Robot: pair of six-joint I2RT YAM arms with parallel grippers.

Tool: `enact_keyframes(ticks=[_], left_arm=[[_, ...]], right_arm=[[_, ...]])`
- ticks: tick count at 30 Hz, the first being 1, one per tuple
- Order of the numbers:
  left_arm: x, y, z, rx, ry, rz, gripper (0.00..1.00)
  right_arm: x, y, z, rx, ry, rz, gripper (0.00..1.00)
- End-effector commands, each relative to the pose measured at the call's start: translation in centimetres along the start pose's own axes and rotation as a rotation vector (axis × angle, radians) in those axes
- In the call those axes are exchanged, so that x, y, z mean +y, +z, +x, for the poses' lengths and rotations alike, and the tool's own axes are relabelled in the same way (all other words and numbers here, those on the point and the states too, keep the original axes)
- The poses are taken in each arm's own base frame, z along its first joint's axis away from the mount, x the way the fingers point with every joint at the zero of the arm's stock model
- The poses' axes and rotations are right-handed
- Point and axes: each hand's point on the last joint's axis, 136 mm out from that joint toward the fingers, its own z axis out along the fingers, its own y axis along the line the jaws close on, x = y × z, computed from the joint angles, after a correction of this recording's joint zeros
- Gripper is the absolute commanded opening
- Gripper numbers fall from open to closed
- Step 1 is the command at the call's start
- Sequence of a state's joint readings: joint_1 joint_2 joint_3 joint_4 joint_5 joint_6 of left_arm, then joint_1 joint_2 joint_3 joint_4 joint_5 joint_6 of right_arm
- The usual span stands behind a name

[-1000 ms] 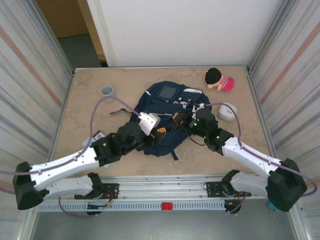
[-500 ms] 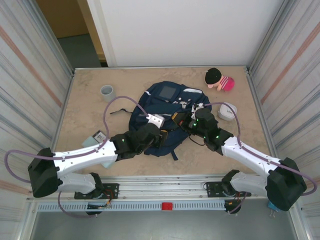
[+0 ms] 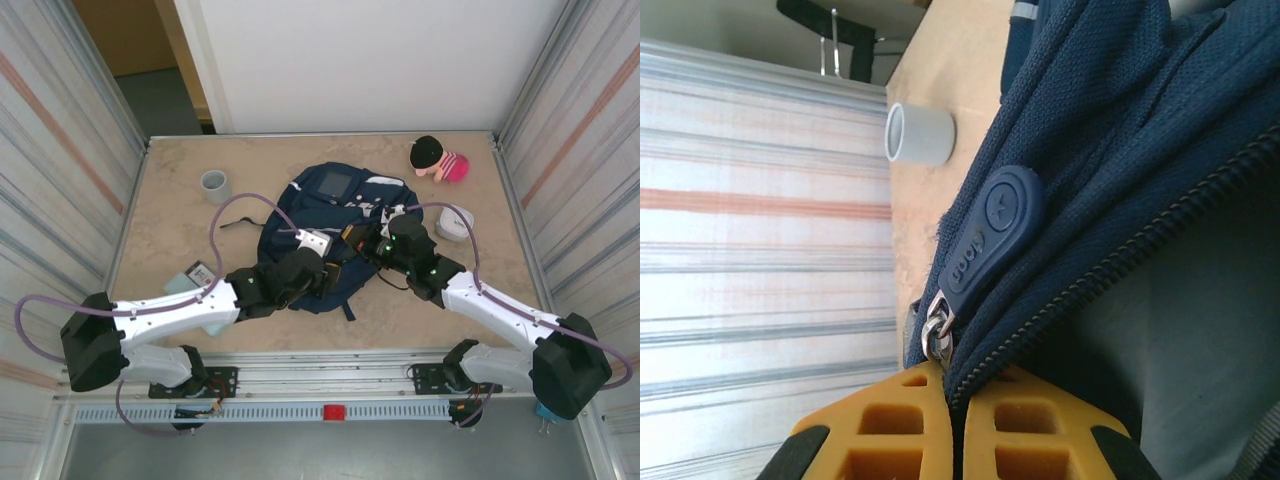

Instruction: Pack books, pencil case, and school supplies into a backpack

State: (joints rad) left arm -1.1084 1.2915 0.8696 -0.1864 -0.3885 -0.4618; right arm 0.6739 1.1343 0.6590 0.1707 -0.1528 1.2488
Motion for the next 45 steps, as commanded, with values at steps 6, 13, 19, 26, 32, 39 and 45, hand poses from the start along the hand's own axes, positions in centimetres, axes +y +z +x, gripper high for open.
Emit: enact_keyframes(ticks=[6,13,19,26,32,39,45], left_arm=[[0.5,0.6,1.1,0.033,-0.038,-0.051,0.35],[3.0,-0.3,2.3,0.029,-0.07,-0.113,0.18],[3.4,-1.1,2.7,0.001,-0.063,-0.075,0.0],[1.7,-2.0,1.2,-0.068,-0.063,0.088,0.38],[1.4,-3.0,-0.6,-0.144,-0.273,0.34,0.61],[0.2,-3.3,-0.5,-0.087,-0.304,0.423,0.67],[1.0,-2.5,0.0,-0.068,-0.344,0.377,0.66]], right_arm=[[4.4,-1.0,-0.1,0.023,-0.066,-0.126,0.0],[4.0,-1.6,-0.9,0.026,-0.068,-0.119,0.0],[4.0,-2.0,-1.3,0.052,-0.063,-0.128,0.0],[4.5,-1.5,-0.8,0.128,-0.109,-0.148,0.0],[5.6,-1.4,0.2,0.297,-0.142,-0.221,0.0],[5.9,-1.6,0.3,0.321,-0.171,-0.219,0.0],[6.1,-1.7,0.3,0.327,-0.172,-0.226,0.0]])
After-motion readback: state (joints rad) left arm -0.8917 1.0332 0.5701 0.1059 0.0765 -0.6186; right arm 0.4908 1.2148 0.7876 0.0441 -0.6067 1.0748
